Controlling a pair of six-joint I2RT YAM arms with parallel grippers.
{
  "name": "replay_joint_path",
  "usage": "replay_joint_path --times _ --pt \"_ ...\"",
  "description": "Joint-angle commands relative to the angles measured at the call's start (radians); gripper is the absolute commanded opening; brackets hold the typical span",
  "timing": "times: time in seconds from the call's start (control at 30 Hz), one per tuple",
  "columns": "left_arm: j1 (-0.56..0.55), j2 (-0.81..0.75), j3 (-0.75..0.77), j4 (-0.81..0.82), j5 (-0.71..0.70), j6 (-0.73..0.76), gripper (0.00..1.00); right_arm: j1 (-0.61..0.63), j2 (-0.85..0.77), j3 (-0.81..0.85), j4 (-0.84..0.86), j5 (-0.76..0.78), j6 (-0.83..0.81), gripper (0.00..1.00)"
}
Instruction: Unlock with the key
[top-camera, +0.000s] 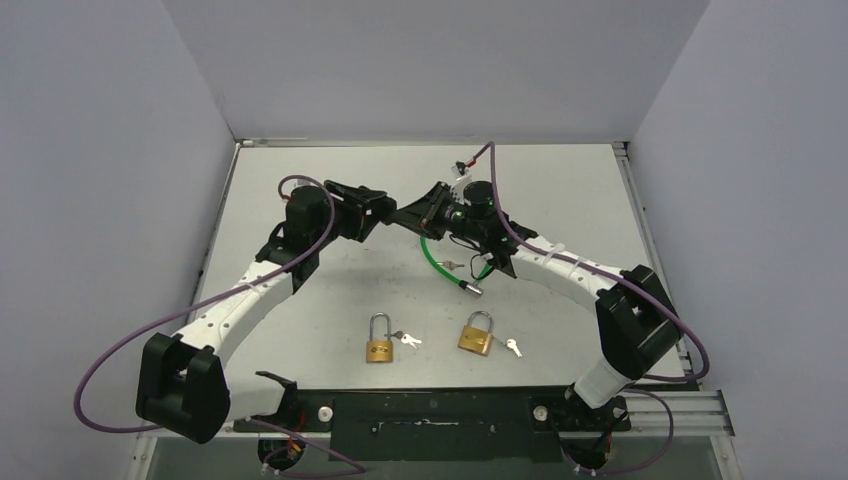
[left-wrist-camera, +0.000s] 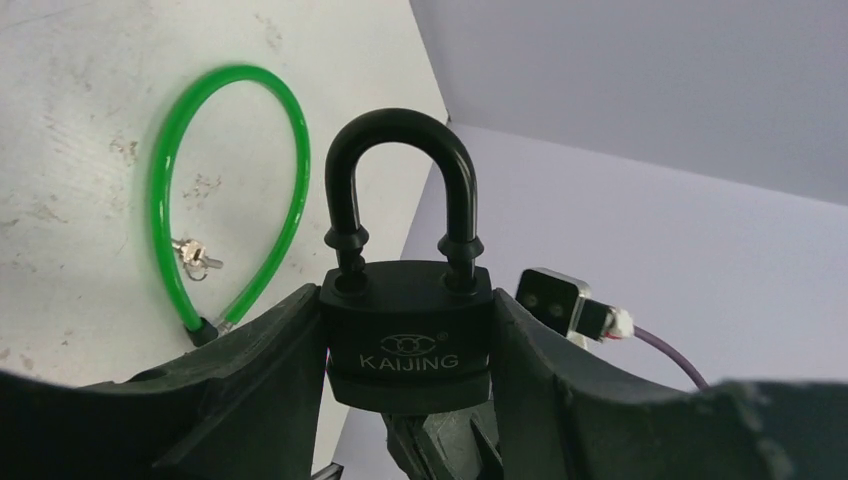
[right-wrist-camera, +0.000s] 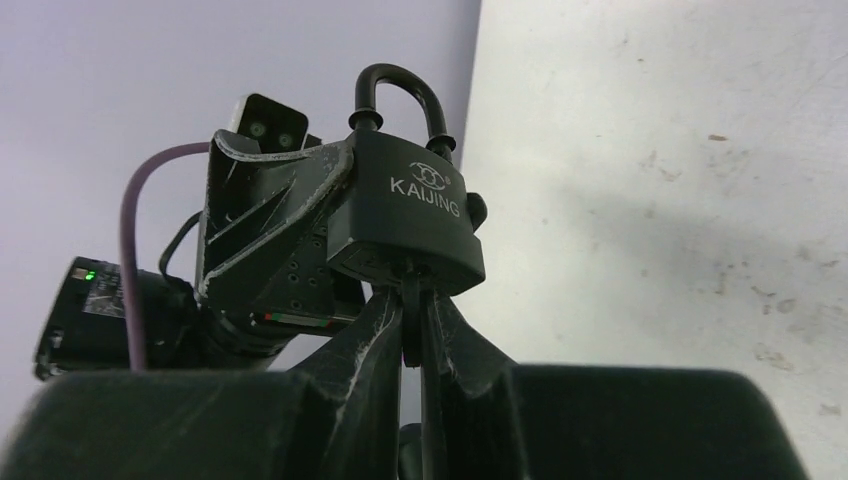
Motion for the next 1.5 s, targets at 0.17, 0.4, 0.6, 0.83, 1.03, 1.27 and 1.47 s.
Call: replay_joint_path --times 0.17,0.4,0.6,0.83,1.03,1.27,1.47 --pt "-0.027 -0.068 0.013 0.376 0.089 0.146 0.0 -0.029 -0.075 0.059 -0.076 0.065 -0.059 0.33" --pt "-0.019 -0.07 0.003 0.46 0.094 0.459 0.0 -0.059 -0.259 -0.016 -0.129 0.109 -0.484 0.68" --pt "-0.019 -0.116 -0.065 0.634 0.207 0.794 0.0 -0.111 -0.383 0.004 -0.138 0.058 -0.624 0.78" --pt "-0.021 -0.113 -0.057 0.72 0.566 1.119 0.0 -0.107 -0.267 0.209 -0.238 -0.17 -0.74 0.83" --pt "-0.021 -0.119 -0.034 0.649 0.611 1.227 0.0 -0.084 -0.199 0.319 -0.348 -0.164 -0.757 0.82" --pt "-0.025 -0.119 -0.032 0.64 0.651 1.283 0.0 -0.041 -0.126 0.391 -0.445 -0.161 -0.763 0.71" --pt "-0.026 -0.12 -0.033 0.612 0.67 1.293 0.0 -0.03 -0.111 0.388 -0.429 -0.165 -0.736 0.42"
